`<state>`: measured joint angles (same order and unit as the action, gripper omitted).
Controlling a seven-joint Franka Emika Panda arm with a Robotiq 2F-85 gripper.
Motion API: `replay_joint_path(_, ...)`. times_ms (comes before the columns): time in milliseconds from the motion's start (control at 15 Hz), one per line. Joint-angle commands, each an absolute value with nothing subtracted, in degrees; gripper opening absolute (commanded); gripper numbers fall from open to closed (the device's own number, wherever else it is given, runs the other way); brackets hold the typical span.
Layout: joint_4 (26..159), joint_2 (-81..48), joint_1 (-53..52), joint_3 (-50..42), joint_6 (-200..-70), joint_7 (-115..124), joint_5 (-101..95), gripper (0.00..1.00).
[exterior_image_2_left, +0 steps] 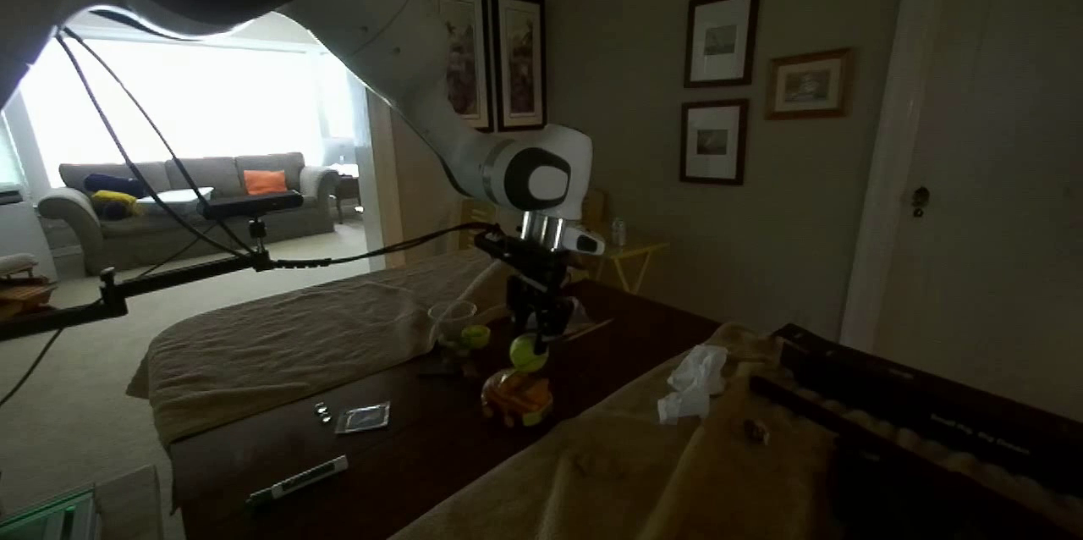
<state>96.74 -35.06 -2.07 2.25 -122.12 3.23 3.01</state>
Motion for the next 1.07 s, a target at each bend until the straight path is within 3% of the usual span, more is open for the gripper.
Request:
replay_joint_path(0, 100.6, -31.5, -2.6, 1.8, -122.4, 4.8, 3.1, 0.33)
replay_joint_path(1000, 103.3, -30.6, -0.9, 1.1, -122.3, 4.3, 3.9, 0.33)
